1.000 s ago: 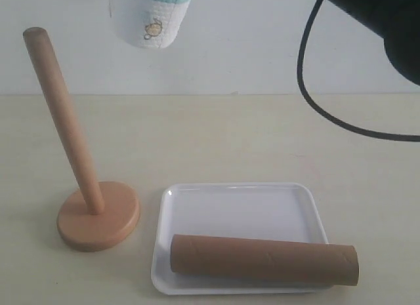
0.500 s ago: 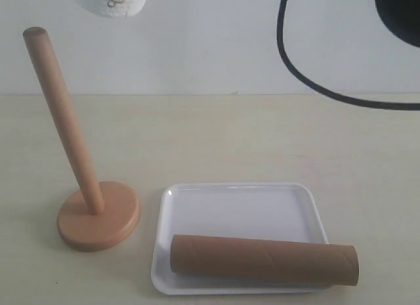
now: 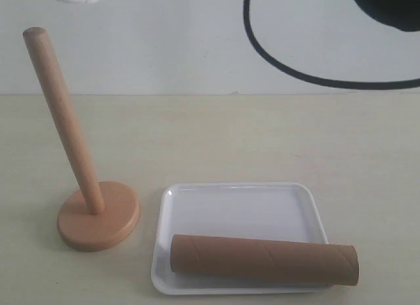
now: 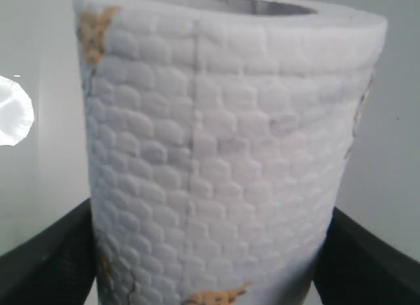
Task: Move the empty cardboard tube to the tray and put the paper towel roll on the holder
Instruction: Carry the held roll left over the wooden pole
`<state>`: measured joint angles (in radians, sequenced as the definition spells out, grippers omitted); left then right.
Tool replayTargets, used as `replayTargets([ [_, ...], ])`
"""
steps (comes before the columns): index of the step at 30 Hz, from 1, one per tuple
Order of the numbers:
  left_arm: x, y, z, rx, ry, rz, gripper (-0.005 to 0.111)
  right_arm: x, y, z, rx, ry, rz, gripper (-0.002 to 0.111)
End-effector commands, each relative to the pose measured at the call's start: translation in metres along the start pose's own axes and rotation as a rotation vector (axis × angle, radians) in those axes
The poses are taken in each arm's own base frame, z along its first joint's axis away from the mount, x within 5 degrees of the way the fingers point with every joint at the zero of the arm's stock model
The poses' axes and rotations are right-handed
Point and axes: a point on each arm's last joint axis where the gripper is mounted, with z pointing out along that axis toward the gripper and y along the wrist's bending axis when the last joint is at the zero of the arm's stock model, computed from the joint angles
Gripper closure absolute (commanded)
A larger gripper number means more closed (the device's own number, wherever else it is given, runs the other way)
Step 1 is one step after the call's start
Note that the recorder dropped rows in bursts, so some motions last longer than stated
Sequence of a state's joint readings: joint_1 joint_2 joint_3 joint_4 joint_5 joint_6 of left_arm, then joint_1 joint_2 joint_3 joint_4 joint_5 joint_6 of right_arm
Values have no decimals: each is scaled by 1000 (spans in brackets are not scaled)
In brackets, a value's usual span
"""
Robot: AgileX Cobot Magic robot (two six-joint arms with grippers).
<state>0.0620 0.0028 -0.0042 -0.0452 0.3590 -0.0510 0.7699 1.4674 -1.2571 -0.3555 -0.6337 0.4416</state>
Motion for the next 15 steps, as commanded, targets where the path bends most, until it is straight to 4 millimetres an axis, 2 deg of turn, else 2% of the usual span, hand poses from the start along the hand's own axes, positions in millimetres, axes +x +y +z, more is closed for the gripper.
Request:
replayTargets([
  [1,1,0,0,3,2,-6,103,-17,11,11,-35,-60,-5,108],
  [7,1,0,0,3,2,-6,103,-17,9,13,-7,-6,0,108],
  [15,1,0,0,3,2,-6,103,6,19,28,-18,86,-21,108],
])
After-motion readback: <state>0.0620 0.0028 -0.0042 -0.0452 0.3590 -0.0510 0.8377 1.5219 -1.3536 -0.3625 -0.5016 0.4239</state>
